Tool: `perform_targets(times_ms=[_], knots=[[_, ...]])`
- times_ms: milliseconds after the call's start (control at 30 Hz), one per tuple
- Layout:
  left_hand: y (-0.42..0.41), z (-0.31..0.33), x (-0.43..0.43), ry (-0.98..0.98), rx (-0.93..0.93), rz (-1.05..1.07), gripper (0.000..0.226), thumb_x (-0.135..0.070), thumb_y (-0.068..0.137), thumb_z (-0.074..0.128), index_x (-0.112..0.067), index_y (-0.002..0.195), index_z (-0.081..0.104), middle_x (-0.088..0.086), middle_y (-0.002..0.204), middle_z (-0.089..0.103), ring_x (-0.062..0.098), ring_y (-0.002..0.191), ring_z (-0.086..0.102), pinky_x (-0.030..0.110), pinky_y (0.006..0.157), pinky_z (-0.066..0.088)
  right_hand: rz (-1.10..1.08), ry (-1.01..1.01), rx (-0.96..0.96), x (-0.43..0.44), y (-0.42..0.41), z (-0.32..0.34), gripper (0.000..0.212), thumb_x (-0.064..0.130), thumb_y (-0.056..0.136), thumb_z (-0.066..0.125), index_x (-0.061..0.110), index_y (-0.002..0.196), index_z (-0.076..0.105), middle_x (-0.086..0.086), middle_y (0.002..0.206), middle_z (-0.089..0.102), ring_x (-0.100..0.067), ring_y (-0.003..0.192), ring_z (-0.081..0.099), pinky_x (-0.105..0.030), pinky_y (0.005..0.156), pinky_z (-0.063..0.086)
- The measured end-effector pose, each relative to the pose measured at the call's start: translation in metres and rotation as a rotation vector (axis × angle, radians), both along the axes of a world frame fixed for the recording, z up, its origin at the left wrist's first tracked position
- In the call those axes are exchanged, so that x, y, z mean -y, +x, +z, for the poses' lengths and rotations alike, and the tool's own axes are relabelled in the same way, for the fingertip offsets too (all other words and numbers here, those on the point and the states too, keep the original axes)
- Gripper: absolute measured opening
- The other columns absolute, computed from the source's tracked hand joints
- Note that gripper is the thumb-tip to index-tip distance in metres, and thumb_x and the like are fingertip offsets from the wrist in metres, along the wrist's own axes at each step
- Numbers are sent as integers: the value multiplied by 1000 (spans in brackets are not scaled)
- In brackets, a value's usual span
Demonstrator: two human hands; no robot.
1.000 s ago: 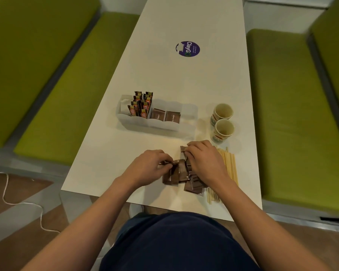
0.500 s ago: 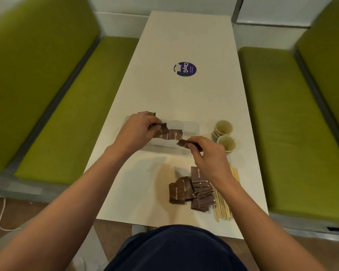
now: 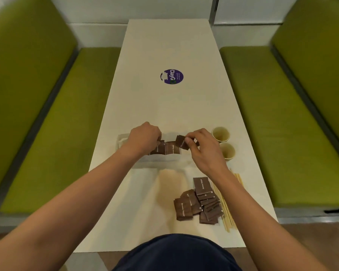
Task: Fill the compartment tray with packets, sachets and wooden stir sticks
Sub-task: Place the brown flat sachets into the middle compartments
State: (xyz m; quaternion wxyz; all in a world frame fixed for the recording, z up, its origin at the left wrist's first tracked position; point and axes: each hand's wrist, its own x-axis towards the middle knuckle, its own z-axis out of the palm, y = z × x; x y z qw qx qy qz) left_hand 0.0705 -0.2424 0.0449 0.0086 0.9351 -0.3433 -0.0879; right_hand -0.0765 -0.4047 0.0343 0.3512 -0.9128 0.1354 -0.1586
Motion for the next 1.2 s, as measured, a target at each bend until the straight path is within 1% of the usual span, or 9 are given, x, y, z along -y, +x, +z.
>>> perform_targets(times_ms=[200,400,500,667,800,900,967,1067,1200], knots=[[-1,-7,-4,-40,86,-37,22,-28,96,62,-24,116,70,-3,111,63,21,114,50,33,67,44,39,-64,-186,0,37,2,23,26,106,50,17,115,70,0,115,56,-23,113,47,-28,90,36],[-12,4,-24,-243,105,90,23,-31,99,55,-25,114,71,-4,109,64,21,109,51,33,65,46,130,-183,-380,2,60,-5,29,27,106,47,18,118,71,-5,120,57,-30,117,46,-45,97,46],[-21,6,-34,-317,133,124,20,-32,98,57,-27,109,73,-7,101,63,20,102,52,34,62,48,176,-260,-464,-1,64,-7,28,29,105,48,20,118,71,-5,122,56,-30,118,46,-46,95,46],[-38,9,-40,-385,143,144,17,-31,97,60,-26,107,73,-7,99,65,20,98,52,30,59,39,181,-360,-436,-3,61,-12,35,31,104,51,22,135,65,-5,126,57,-30,117,48,-43,92,47],[-58,6,-42,-411,119,141,14,-32,97,61,-26,100,73,-9,95,61,19,99,52,30,59,38,152,-275,-295,0,42,-11,30,26,102,56,21,127,71,-3,113,60,-27,110,51,-38,89,46],[-77,-1,-42,-423,67,119,11,-29,95,64,-25,101,72,-9,96,60,21,99,53,32,63,42,167,-173,-235,0,17,-9,24,27,101,59,23,119,74,0,106,58,-21,108,50,-27,81,34],[-92,-8,-41,-414,-1,115,14,-30,95,65,-26,106,72,-9,101,61,19,103,53,33,64,44,187,-153,-243,0,-2,-12,22,29,100,62,25,117,75,3,105,58,-17,107,51,-23,77,28],[-117,-22,-38,-371,-110,119,17,-34,97,61,-29,111,70,-11,103,60,14,105,53,36,71,52,218,-138,-269,0,-29,-25,22,31,99,63,25,116,75,7,103,59,-16,107,53,-21,78,28],[-151,-45,-37,-303,-197,88,19,-39,100,56,-33,111,70,-14,102,61,10,104,54,36,77,54,298,-175,-366,-2,-64,-43,25,35,100,61,26,119,74,7,111,61,-15,109,51,-25,86,38]])
